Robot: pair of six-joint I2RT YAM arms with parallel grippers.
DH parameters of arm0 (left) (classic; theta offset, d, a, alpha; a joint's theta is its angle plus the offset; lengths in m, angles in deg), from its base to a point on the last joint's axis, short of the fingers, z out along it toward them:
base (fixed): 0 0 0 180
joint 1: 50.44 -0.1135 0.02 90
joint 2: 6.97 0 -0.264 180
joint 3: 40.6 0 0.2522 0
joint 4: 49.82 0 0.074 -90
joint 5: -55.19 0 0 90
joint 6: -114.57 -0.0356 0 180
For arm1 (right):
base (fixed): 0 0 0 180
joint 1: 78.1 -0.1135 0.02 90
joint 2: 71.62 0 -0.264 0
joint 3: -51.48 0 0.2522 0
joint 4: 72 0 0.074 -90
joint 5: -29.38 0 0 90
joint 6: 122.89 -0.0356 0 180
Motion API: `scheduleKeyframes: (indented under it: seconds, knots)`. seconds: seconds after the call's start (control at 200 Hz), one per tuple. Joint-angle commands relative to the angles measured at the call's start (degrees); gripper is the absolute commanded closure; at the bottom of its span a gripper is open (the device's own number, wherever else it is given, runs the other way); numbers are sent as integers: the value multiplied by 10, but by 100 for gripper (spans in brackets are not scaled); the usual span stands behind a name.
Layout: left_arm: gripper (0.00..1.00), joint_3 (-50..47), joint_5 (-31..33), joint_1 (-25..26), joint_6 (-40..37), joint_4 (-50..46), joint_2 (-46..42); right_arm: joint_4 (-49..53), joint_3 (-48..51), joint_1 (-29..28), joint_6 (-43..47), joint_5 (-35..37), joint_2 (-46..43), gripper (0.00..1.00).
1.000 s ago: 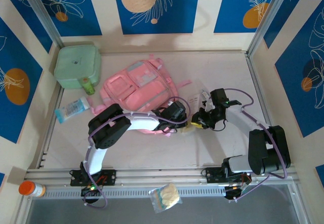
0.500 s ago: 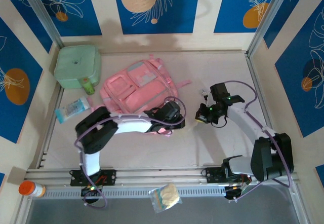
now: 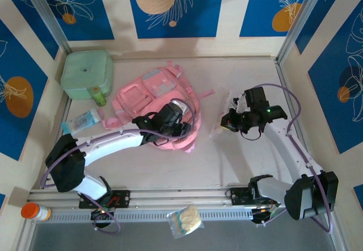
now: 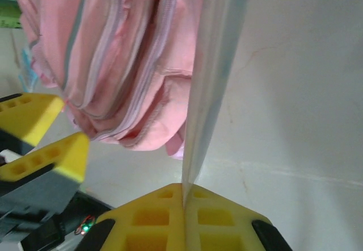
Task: Pack the student bag
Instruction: Open the student bag at the center of the table.
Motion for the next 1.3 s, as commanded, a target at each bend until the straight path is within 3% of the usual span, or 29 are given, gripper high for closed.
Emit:
scheduleKeyframes:
  seconds: [0.0, 0.21, 0.44, 0.565, 0.9, 1.116, 1.296]
  knots:
    - [31, 20, 63, -23, -114, -64, 14, 0, -17, 2, -15, -44, -9, 100]
    - [24, 23, 55, -46, -186, -39, 52, -15, -14, 4, -25, -54, -1, 100]
    - [27, 57, 67, -69, -225, -41, 108, -30, -9, 6, -30, -63, 8, 100]
    - [40, 68, 88, -81, -225, -37, 123, -31, -6, 9, -30, -63, 9, 100]
    - [100, 106, 70, -102, -237, -51, 99, -25, -15, 12, -26, -76, 11, 100]
    - [100, 176, 62, -105, -169, -97, 39, -71, -35, -23, -57, -101, 33, 100]
    - [100, 220, 66, -112, -118, -112, 8, -194, -64, -97, -111, -122, 76, 100]
